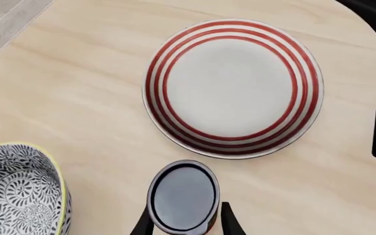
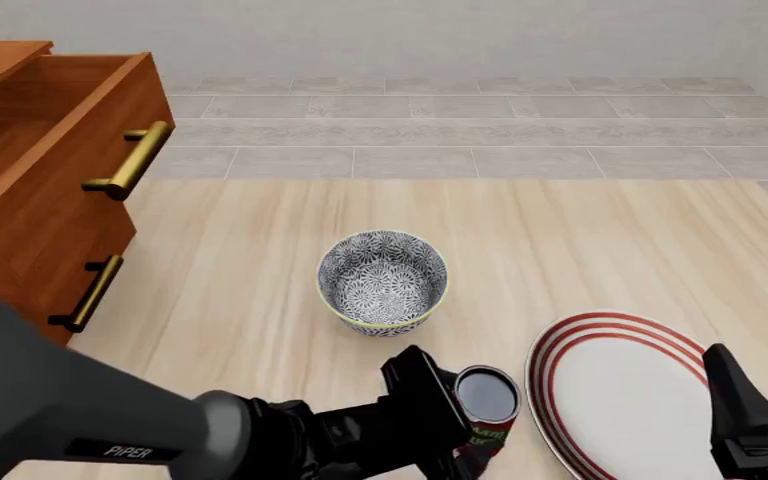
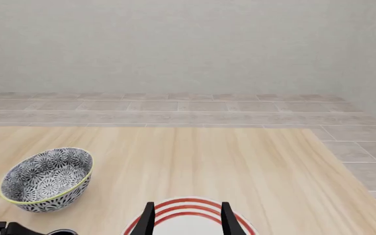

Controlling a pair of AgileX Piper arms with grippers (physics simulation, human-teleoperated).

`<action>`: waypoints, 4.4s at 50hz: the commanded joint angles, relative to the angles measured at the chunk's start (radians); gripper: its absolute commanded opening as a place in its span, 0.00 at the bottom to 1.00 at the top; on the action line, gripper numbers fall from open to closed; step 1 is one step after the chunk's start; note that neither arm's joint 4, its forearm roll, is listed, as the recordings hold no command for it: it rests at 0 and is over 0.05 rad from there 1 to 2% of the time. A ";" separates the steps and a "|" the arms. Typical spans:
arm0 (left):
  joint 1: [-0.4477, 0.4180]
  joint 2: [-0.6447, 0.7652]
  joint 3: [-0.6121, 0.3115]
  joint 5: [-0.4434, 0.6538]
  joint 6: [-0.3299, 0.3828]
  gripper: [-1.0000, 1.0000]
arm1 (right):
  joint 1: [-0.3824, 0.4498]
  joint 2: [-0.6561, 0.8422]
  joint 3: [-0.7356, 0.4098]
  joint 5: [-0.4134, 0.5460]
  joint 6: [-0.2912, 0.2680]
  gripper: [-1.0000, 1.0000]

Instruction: Put the ketchup in the top drawer of the cabinet.

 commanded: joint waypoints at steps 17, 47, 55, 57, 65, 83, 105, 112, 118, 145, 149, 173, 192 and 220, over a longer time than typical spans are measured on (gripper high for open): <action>0.026 -0.054 0.001 0.031 0.031 0.00 | 0.017 0.000 0.000 -0.004 0.016 1.00; 0.032 -0.308 0.075 0.112 0.058 0.00 | 0.024 0.000 0.000 -0.007 0.013 1.00; 0.050 -0.374 0.103 0.132 0.074 0.00 | 0.026 0.001 0.000 -0.007 0.015 1.00; 0.055 -0.398 0.109 0.147 0.080 0.00 | 0.027 0.001 0.000 -0.007 0.015 1.00; 0.071 -0.502 0.115 0.213 0.092 0.00 | 0.030 0.001 0.000 -0.008 0.016 1.00; 0.186 -0.727 0.104 0.395 0.113 0.00 | 0.030 0.000 0.000 -0.006 0.020 1.00; 0.300 -0.963 -0.040 0.695 0.142 0.00 | 0.033 0.000 0.000 0.001 0.029 1.00; 0.344 -0.993 -0.086 0.773 0.128 0.00 | 0.033 0.000 0.000 0.003 0.030 1.00; 0.371 -1.012 -0.134 0.852 0.126 0.00 | 0.030 0.000 0.000 0.003 0.033 1.00; 0.557 -1.035 -0.384 1.108 0.152 0.00 | 0.041 0.013 0.000 -0.003 0.035 1.00; 0.618 -1.014 -0.391 1.120 0.173 0.00 | 0.039 0.011 0.000 0.000 0.037 1.00; 0.837 -0.954 -0.562 1.258 0.124 0.00 | 0.035 1.008 0.000 -0.992 0.045 1.00; 1.006 -0.897 -0.740 1.339 0.140 0.00 | 0.019 0.221 0.000 -0.251 0.019 1.00; 1.093 -0.867 -0.636 1.274 0.164 0.00 | 0.023 0.015 0.000 -0.094 -0.003 1.00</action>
